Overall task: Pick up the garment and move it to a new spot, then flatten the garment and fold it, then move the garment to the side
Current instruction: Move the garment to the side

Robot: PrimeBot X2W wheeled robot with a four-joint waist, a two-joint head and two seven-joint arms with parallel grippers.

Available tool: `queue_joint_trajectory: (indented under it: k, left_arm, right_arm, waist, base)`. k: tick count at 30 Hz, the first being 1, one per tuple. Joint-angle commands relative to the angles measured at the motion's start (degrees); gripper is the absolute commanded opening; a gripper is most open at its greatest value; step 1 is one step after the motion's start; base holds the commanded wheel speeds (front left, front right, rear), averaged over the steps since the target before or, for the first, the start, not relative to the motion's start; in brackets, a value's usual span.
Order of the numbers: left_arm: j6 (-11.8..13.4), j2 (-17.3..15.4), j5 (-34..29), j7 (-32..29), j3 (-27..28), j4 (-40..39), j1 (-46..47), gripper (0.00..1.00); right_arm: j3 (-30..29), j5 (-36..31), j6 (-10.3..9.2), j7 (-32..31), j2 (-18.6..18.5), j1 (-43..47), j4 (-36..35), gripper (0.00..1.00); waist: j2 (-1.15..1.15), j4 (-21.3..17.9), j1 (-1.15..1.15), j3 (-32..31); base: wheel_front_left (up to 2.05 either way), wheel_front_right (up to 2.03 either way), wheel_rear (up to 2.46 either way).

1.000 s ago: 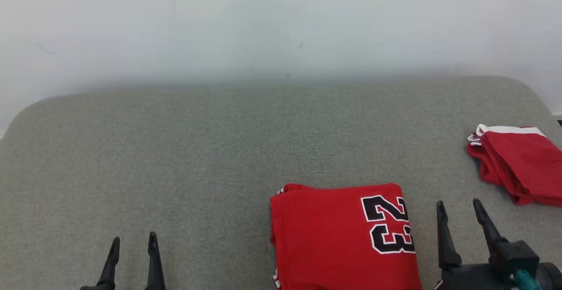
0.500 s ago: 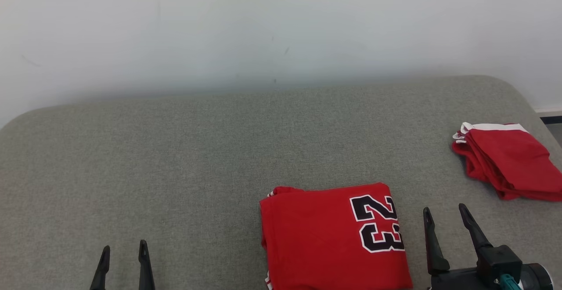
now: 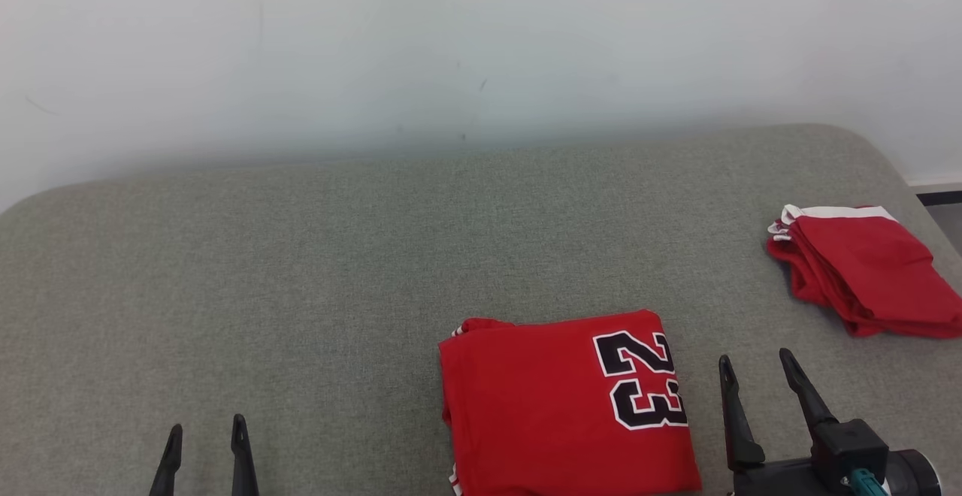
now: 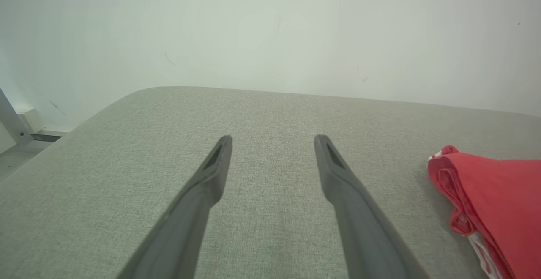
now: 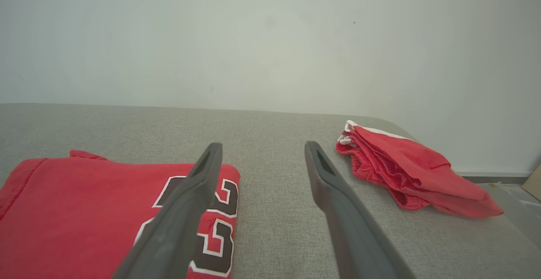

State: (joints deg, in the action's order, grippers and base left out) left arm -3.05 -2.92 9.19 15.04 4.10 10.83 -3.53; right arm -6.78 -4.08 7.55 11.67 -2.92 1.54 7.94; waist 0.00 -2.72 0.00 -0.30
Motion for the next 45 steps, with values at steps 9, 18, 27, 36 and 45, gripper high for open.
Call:
queue_joint_trajectory:
  k: [9, 18, 27, 36, 45]
  left_arm:
    - [-0.53, 0.05, -0.1, 0.15, 0.21, 0.47, 0.14, 1.0]
    - [-0.1, 0.05, 0.45, 0.15, 0.07, 0.11, 0.25, 1.0]
    - [0.44, 0.05, 1.54, 0.15, -1.27, -0.12, 1.54, 1.0]
    - [0.68, 0.05, 2.22, 0.15, -2.82, 0.07, 3.65, 1.0]
    - [0.81, 0.05, 2.38, 0.15, -3.36, -0.16, 4.73, 1.0]
  right_arm:
    - [-0.13, 1.2, -0.13, -0.7, 0.11, 0.04, -0.65, 1.0]
    - [-0.94, 5.2, -0.13, -12.07, 0.1, -1.92, -2.61, 1.0]
    - [0.22, 9.55, -0.13, -49.34, -3.75, -4.83, -9.5, 1.0]
    - [0.99, 10.36, -0.12, -63.62, -3.95, -8.2, -8.37, 1.0]
    - [-0.15, 8.86, -0.13, -65.97, -3.76, -9.81, -4.68, 1.0]
  waist:
    - [0.0, 0.23, 0.0, 0.61]
    - [0.0, 0.58, 0.0, 1.31]
    - [0.0, 1.78, 0.0, 3.66]
    - [0.0, 5.17, 0.0, 6.98]
    - [0.0, 7.29, 0.0, 9.01]
  base:
    - [0.0, 0.0, 0.0]
    - [0.0, 0.0, 0.0]
    - [0.0, 0.0, 0.0]
    - [0.0, 0.0, 0.0]
    - [0.0, 0.0, 0.0]
